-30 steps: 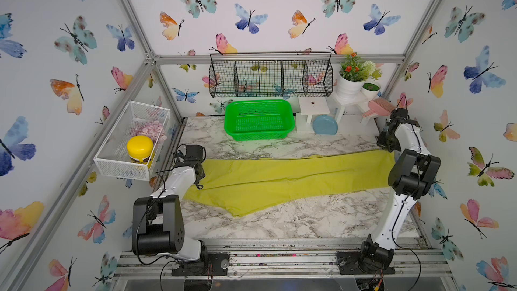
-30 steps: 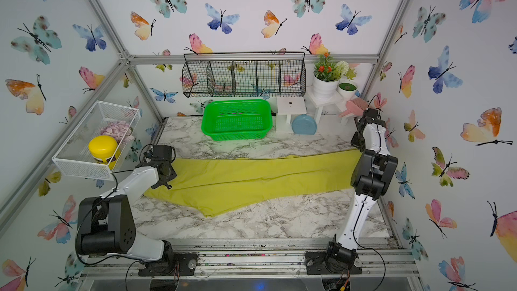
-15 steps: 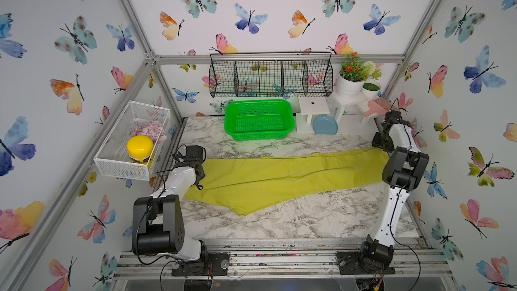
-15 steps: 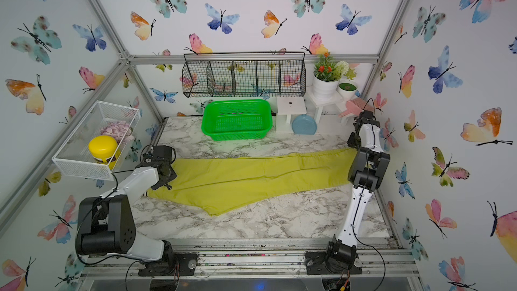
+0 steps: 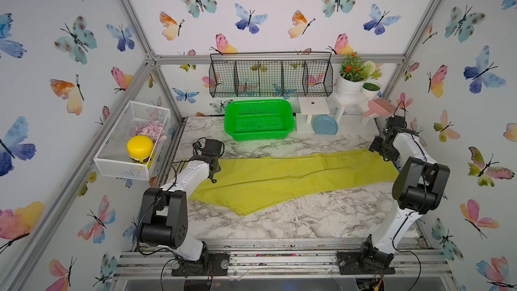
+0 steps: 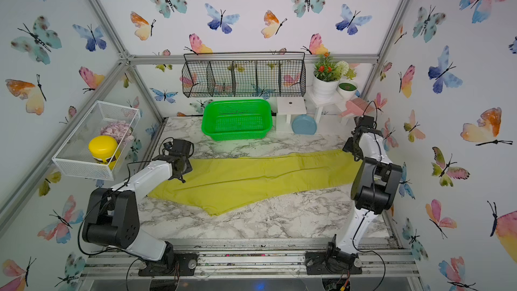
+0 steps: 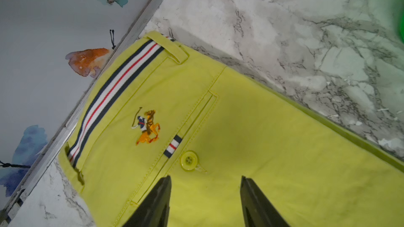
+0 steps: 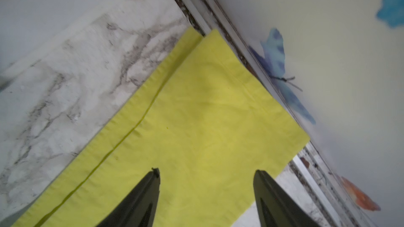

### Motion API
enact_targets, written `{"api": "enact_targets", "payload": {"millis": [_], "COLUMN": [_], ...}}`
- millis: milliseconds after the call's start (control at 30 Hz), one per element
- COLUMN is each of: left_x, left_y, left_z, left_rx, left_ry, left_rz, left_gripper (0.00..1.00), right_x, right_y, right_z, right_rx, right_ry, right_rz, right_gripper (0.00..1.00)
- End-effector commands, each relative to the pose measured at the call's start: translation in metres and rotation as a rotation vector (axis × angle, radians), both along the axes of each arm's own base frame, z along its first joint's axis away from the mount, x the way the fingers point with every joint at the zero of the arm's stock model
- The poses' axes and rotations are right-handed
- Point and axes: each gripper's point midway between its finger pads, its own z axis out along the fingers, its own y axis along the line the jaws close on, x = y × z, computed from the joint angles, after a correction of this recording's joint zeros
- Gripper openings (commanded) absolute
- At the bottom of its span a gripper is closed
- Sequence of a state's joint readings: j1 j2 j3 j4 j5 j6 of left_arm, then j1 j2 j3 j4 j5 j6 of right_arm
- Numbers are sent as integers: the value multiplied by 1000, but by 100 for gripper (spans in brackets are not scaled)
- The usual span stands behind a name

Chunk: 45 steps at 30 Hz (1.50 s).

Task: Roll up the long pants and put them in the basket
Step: Fold the long pant at the center of the board.

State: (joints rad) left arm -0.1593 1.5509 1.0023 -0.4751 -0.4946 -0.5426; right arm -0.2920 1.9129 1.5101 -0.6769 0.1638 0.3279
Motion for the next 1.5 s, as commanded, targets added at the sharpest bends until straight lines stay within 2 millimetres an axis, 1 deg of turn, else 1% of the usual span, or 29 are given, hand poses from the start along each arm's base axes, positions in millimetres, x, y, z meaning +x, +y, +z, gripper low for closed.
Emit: {"api": "enact_targets", "payload": {"millis": [0,67,233,367,433,567,700,833,900,967,1100,1200,1233,1267,1367,1433,1467], "left_x": [-1,-2,-8,-12,-13,-12,-10,-7,-6,-5,-3,-3,-3,-3,-4,-4,-4], "left_y": [1,2,4,6,6,7,7,5,4,3,4,4,5,5,4,3,2], "left_z": [1,4,8,12,13,15,16,14,13,13,15,16,16,16,16,14,13], "left_rx": [18,26,39,50,52,57,57,43,37,35,40,45,46,47,44,34,29], "left_ry": [18,14,12,6,6,4,3,5,8,5,3,4,4,6,4,3,2], "left_rz": [-11,-20,-32,-30,-31,-33,-32,-31,-28,-26,-24,-26,-26,-27,-28,-32,-35], "left_gripper": [56,57,57,58,58,58,58,58,58,58,58,58,58,58,58,58,58], "right_x": [-25,-36,-49,-63,-66,-59,-38,-19,-16,-18,-29,-35,-35,-35,-31,-24,-18], "right_y": [-12,-14,-12,-17,-18,-19,-22,-31,-33,-31,-22,-18,-17,-16,-11,-6,-3], "right_z": [-24,-33,-46,-65,-73,-90,-98,-104,-110,-117,-137,-144,-145,-145,-139,-128,-116], "right_rx": [72,114,143,156,151,169,201,195,189,200,231,241,245,249,267,287,296], "right_ry": [-27,-33,-16,20,30,48,34,43,65,84,114,126,126,122,91,52,16], "right_rz": [-114,-143,-185,-228,-233,-224,-209,-194,-185,-182,-168,-156,-153,-150,-128,-106,-92], "right_gripper": [74,74,75,75,75,75,75,72,67,58,32,11,6,3,3,3,3]}}
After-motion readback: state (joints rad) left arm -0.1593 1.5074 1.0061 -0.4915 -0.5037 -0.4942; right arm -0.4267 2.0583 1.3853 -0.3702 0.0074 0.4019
